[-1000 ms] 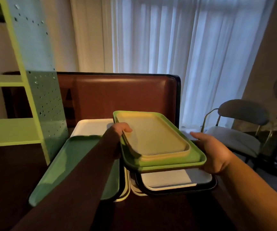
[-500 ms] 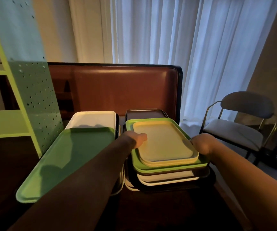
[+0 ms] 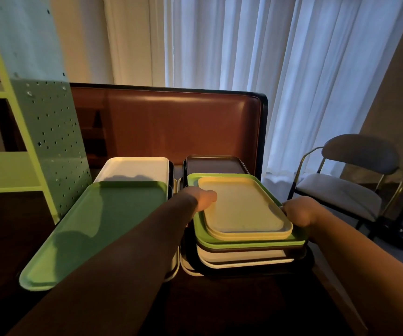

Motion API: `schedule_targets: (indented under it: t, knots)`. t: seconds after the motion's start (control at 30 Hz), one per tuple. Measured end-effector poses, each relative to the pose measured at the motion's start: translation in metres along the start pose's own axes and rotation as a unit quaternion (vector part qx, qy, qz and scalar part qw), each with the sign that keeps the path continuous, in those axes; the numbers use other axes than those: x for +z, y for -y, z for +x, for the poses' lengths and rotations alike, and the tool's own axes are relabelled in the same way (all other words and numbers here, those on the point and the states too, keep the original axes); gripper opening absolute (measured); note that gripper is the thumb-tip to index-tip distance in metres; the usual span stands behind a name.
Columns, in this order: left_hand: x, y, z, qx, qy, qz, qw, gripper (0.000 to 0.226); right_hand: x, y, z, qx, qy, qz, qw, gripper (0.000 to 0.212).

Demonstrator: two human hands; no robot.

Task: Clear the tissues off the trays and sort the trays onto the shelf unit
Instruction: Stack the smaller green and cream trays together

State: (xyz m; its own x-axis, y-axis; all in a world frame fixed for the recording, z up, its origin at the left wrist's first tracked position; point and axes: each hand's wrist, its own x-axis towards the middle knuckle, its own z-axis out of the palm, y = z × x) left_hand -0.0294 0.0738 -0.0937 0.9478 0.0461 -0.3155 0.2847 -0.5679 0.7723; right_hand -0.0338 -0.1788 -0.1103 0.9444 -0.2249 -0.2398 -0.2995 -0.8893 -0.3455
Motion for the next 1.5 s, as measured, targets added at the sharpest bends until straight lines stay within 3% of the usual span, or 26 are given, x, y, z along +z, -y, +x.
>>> schedule_targets:
  t: [0.23,0.37,0.5,0.63,0.73,0.87,0.97,1.0,1.03,1.1,1.13,1.17,1.23,1.33,1.5]
  knots:
    - [-0.008,0.001,0.0,0.029,-0.055,-0.049,0.997,0.06,-0.013,0.009,-0.021,-0.002,-0.023,0.116,0.993,0.034]
    - [-0.022,0.006,-0.002,0.025,-0.058,-0.063,0.996,0.051,-0.014,0.008,-0.03,0.02,-0.045,0.314,0.948,0.025]
    - [-0.04,0.007,-0.009,-0.005,-0.015,-0.177,0.984,0.049,-0.014,0.018,-0.038,0.03,-0.019,0.402,0.915,0.022]
    - [-0.063,-0.002,-0.018,-0.022,0.011,-0.225,0.974,0.049,-0.016,0.029,-0.046,-0.007,0.08,0.524,0.848,0.033]
    - [-0.076,-0.005,-0.02,-0.026,0.061,-0.225,0.972,0.059,-0.024,0.038,-0.052,-0.051,0.111,0.567,0.814,0.035]
    - [-0.08,-0.005,-0.017,0.014,0.071,-0.264,0.962,0.015,-0.036,0.048,-0.035,-0.068,0.085,0.632,0.768,0.032]
    - [-0.08,-0.01,-0.007,0.042,0.063,-0.313,0.947,0.012,-0.035,0.054,-0.013,-0.032,0.052,0.753,0.655,0.031]
    - [-0.08,-0.012,-0.002,0.045,0.059,-0.327,0.942,0.013,-0.029,0.054,0.0,-0.014,0.035,0.754,0.656,0.032]
    - [-0.081,-0.015,0.001,0.045,0.051,-0.339,0.938,0.013,-0.023,0.053,0.013,0.011,-0.001,0.705,0.709,0.032]
    - [-0.083,-0.02,0.007,0.044,0.035,-0.357,0.932,0.01,-0.004,0.05,0.039,0.035,-0.086,0.475,0.875,0.034]
    - [-0.084,-0.022,0.01,0.044,0.03,-0.362,0.931,0.008,0.005,0.05,0.048,0.034,-0.122,0.332,0.935,0.037]
    - [-0.086,-0.023,0.011,0.044,0.025,-0.363,0.93,0.008,0.012,0.052,0.055,0.032,-0.147,0.229,0.962,0.04]
    - [-0.088,-0.025,0.015,0.04,0.014,-0.361,0.932,0.009,0.021,0.053,0.071,0.038,-0.16,0.121,0.979,0.046]
    - [-0.089,-0.023,0.024,0.051,0.027,-0.376,0.925,0.012,0.029,0.055,0.082,0.076,-0.171,0.047,0.981,0.052]
    - [-0.092,-0.019,0.033,0.034,0.047,-0.363,0.93,0.009,0.034,0.056,0.088,0.08,-0.184,-0.025,0.979,0.031]
